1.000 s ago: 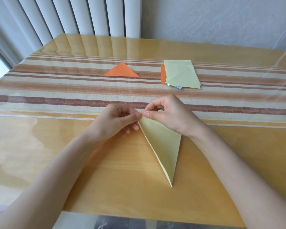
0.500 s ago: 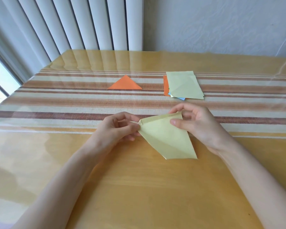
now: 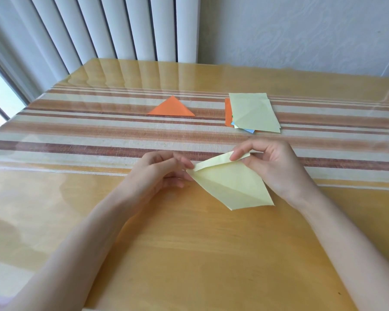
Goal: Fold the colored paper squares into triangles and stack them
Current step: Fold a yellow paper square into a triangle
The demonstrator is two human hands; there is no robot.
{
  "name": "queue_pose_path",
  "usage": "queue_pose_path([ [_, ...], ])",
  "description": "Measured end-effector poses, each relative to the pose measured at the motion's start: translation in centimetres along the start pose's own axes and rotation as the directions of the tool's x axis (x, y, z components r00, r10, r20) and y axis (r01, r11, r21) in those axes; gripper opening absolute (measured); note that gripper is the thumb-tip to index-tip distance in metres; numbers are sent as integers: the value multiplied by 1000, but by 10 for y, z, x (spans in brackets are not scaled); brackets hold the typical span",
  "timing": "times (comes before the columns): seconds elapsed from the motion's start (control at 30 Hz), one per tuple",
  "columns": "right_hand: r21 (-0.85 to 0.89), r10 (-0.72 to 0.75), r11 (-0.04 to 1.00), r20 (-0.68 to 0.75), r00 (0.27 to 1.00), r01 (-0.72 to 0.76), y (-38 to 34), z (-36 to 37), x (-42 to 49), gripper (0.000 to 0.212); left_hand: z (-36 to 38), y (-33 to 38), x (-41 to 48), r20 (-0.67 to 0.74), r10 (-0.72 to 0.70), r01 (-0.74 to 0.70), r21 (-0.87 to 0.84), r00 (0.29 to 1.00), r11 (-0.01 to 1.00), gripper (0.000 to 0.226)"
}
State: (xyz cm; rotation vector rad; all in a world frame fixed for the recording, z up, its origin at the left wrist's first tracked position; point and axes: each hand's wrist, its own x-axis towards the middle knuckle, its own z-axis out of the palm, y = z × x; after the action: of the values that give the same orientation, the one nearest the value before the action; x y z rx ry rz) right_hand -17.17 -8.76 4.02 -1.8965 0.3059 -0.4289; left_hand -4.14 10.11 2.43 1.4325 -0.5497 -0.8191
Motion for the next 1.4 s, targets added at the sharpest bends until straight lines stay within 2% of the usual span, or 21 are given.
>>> queue_pose_path([
  [0.03, -26, -29, 999, 9, 1000, 29, 1, 0, 0, 42, 0, 1, 0, -6, 2, -2, 4, 1000, 1000, 3],
  [0.13, -64, -128, 989, 52, 990, 131, 1, 1, 0, 47, 1, -1, 0, -37, 45, -40, 103, 998, 994, 13],
  [0.23, -68, -168, 982, 82, 982, 174, -1, 0, -2, 37, 2, 0, 0, -56, 58, -51, 122, 997, 991, 14],
  [0.4, 33, -46, 998, 64, 997, 44, -7, -5, -4, 22, 3, -1, -1, -47, 78, -67, 205, 996, 977, 12],
  [0.5, -40, 81, 996, 88, 993, -78, -5, -3, -3, 26, 3, -1, -2, -47, 80, -66, 243, 996, 968, 12],
  [0.57, -109, 138, 986, 93, 986, -128, -2, -1, -3, 16, 3, 0, -2, -49, 86, -72, 243, 995, 967, 13],
  [0.63, -102, 154, 984, 95, 983, -144, -1, 0, -1, 7, 3, 0, -2, -57, 107, -90, 234, 993, 968, 14],
  [0.77, -2, 210, 978, 120, 970, -211, 1, -5, -1, 9, 0, -2, -1, -111, 110, -85, 208, 988, 974, 17],
  [0.9, 32, 214, 974, 184, 959, -223, 0, -4, 0, 19, -1, -2, 0, -143, 71, -35, 235, 987, 971, 17],
  [1.0, 8, 228, 972, 227, 947, -236, -3, -2, -1, 34, 0, -2, 0, -136, 73, -35, 264, 988, 964, 17],
  [1.1, 59, 244, 963, 232, 942, -264, -4, -1, -1, 43, 0, -2, 1, -126, 77, -38, 286, 989, 957, 17],
  [1.27, 47, 248, 966, 109, 963, -254, 2, 0, 1, 29, -2, -2, 1, -89, 63, -35, 282, 994, 959, 16],
  [1.33, 32, 250, 967, 100, 963, -254, 5, -1, 1, 19, -4, -1, 1, -63, 62, -45, 244, 996, 969, 14],
  [1.4, 40, 260, 963, 126, 957, -267, 6, 0, 1, 20, -7, 0, 1, -26, 61, -53, 218, 998, 975, 10],
])
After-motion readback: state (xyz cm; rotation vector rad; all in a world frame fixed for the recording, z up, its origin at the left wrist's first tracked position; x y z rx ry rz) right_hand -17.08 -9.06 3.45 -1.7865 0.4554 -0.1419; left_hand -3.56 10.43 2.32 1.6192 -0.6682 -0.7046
